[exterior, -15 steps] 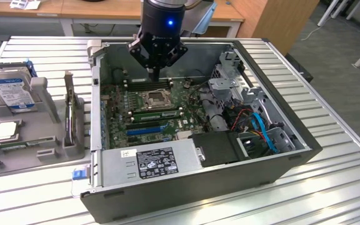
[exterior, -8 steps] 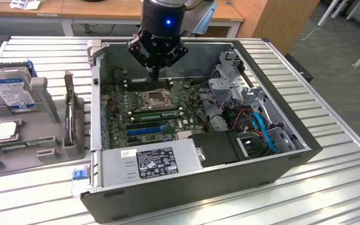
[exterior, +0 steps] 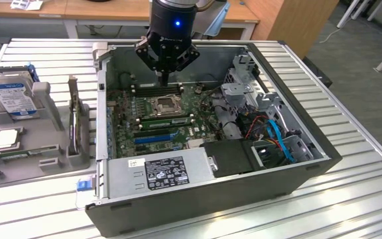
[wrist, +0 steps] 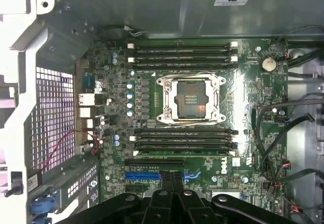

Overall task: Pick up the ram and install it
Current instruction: 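Press down the ram until it locks into place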

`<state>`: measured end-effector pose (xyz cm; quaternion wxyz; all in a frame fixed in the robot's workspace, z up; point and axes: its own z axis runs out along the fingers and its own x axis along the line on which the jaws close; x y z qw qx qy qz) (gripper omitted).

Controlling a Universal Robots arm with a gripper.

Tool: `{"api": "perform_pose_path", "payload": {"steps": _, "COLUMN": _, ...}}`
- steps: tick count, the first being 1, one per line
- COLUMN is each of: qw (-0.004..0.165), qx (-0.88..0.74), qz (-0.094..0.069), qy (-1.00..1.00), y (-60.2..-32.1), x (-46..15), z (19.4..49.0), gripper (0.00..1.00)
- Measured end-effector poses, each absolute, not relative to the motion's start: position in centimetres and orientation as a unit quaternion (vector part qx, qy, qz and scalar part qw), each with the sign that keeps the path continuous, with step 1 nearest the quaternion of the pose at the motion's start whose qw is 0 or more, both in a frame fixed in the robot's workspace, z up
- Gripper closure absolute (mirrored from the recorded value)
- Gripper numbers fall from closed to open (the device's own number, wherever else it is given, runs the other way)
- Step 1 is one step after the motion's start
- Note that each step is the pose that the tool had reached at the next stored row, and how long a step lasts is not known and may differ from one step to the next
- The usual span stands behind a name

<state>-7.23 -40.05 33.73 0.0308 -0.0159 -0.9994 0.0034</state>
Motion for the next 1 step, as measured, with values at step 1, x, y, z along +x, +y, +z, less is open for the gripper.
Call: {"api": "perform_pose_path", "payload": {"steps": 1, "qw": 0.031, "qx": -0.016, "qz": 0.003, "qy": -0.999, "y": -40.05, "x": -7.23, "z": 33.74, "gripper": 0.89}}
